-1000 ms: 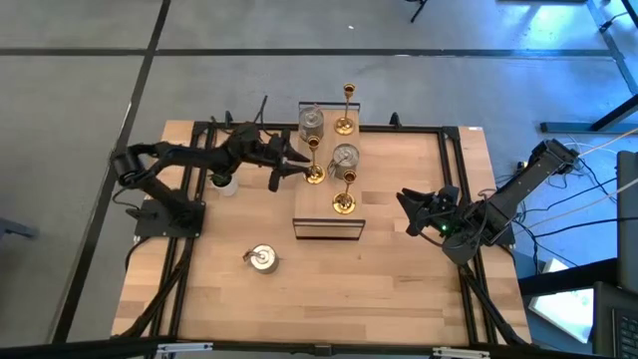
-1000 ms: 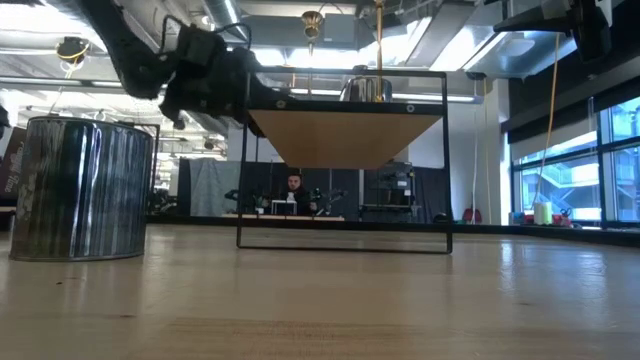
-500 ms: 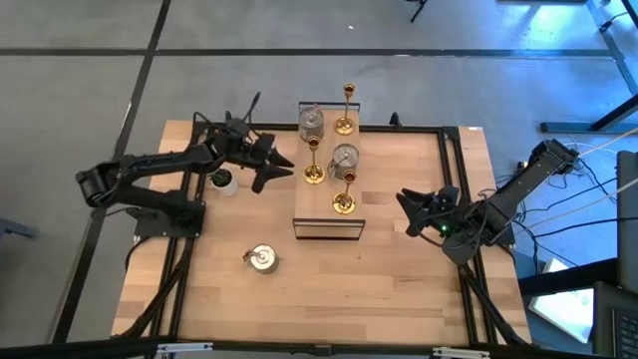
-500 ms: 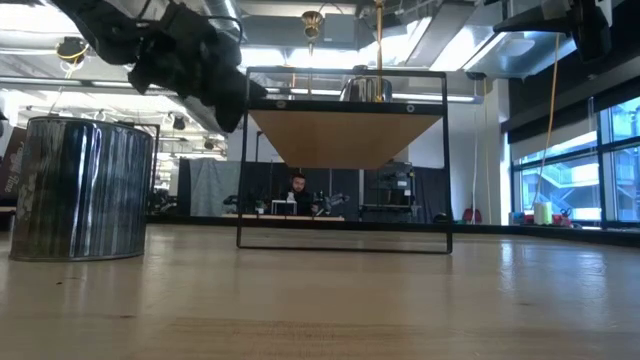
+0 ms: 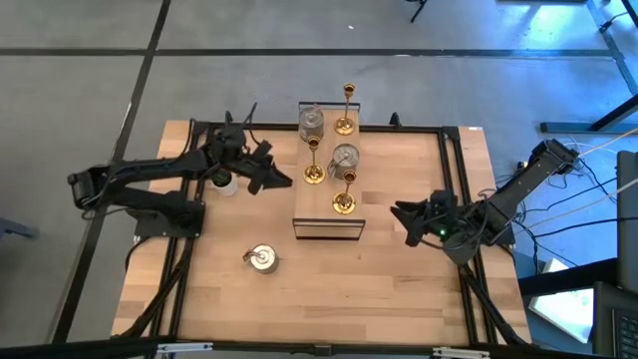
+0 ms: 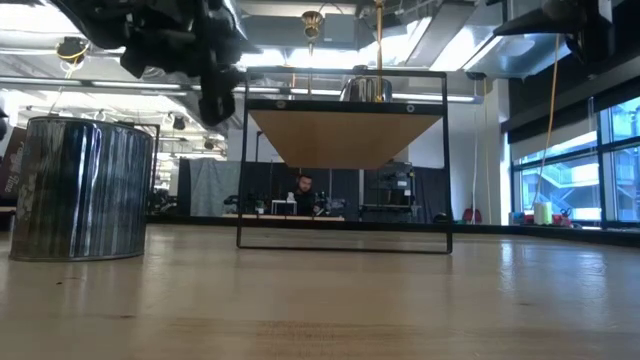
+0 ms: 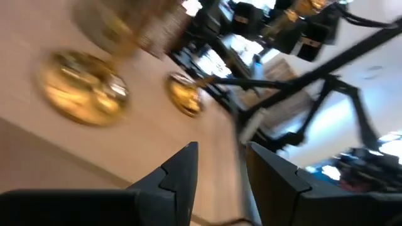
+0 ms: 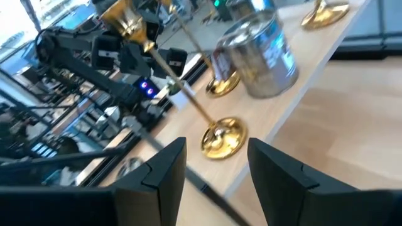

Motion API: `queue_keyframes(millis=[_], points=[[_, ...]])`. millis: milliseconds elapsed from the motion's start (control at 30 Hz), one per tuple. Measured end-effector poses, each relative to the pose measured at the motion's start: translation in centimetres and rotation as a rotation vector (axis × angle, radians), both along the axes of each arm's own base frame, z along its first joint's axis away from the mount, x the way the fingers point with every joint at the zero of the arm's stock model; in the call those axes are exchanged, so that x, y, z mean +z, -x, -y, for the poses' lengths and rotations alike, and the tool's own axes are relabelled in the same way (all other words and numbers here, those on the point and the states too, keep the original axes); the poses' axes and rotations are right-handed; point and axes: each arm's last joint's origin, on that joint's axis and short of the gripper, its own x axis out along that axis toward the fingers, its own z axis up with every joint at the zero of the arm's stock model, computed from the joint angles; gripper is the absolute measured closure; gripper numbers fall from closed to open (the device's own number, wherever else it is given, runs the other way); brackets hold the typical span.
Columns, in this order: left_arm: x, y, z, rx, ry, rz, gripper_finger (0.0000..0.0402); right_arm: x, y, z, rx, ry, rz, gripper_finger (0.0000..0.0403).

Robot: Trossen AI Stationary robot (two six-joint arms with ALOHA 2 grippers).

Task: Pick & Place candle stick holders
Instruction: Put the silver scented candle on the shelf

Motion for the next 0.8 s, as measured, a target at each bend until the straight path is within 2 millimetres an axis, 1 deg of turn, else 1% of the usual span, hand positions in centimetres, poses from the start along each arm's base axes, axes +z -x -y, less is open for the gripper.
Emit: queue_keyframes(millis=[233,367,433,533,600,700,800], points=[[0.7,-0.4,2.9,-0.158,0.186,-0.021,0.0272,0.1,-0.1,-0.2,0.047,-0.048,-0.004,0.0228],[1.2,-0.4,4.5,-0.225,0.229,-0.032,0.0272,0.0,-0.1,-0.2,0.05,-0.043,-0.013,0.0228],[1.7,-0.2,5.4,-0.25,0.217,-0.015,0.0271,0.0,-0.1,-0.2,0.05,-0.043,-0.013,0.0228],[3.0,0.2,6.8,-0.194,0.189,-0.002,0.0273,0.0,-0.1,-0.2,0.053,-0.044,-0.014,0.0228],[4.0,0.5,7.8,-0.124,0.146,-0.009,0.0276,0.0,-0.1,-0.2,0.059,-0.046,-0.019,0.0228],[5.5,1.0,9.2,-0.011,0.07,-0.06,0.0286,-0.1,-0.1,-0.2,0.072,-0.044,-0.037,0.0228],[6.5,1.5,10.6,0.077,0.029,-0.13,0.0294,-0.2,-0.1,-0.3,0.115,-0.031,-0.073,0.0228]])
